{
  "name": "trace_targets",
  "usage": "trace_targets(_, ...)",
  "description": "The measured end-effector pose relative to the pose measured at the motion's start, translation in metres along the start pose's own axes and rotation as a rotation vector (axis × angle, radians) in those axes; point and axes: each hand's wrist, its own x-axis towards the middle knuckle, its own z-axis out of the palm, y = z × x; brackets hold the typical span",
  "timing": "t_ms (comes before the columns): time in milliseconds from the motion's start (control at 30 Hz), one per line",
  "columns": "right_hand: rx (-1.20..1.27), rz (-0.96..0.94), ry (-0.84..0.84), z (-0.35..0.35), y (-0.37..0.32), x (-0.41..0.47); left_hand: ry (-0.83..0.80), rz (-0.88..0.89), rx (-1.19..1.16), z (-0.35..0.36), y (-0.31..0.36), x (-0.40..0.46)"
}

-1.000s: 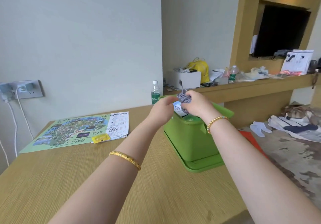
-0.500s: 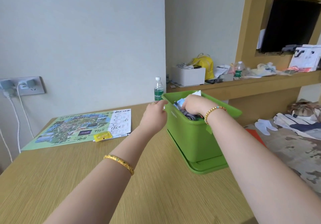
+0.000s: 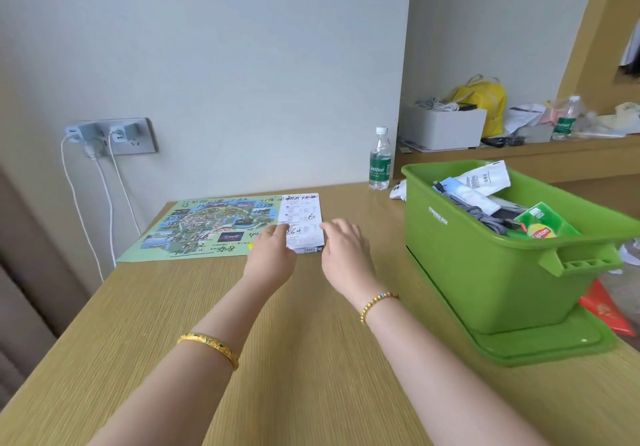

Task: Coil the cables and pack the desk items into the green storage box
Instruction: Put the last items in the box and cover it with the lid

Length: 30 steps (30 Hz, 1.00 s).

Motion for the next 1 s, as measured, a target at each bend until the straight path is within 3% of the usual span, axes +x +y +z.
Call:
trace_targets(133,-0.011,0.033,-0.159,0.055,0.013,0.001,-0.082,-0.108,0.123,0.011,-0.044,0.009)
trace_targets(333,-0.124,-0.079,-0.238,0.086,0.019,0.026,-0.096,-0.044,0.206,0.031,-0.072,0.022)
trace_targets(433,-0.152,-0.121,-0.217,0.092,0.021,0.031,-0.095,-0.039,0.164,0.036,-0.074,0.028)
trace_targets(633,-0.148,-0.181,-0.08,0.089,0.02,0.025,0.06,-0.003,0.156,0.031,-0.069,0.015)
trace_targets(867,-0.16,-0.174,-0.081,0.072,0.013,0.004,0.259,-0.149,-0.333,0.018,-0.062,-0.012)
trace_targets(1000,-0.2,-0.148,-0.126,0.061,0.008,-0.011,0.325,-0.19,-0.46,0.009,-0.048,-0.029)
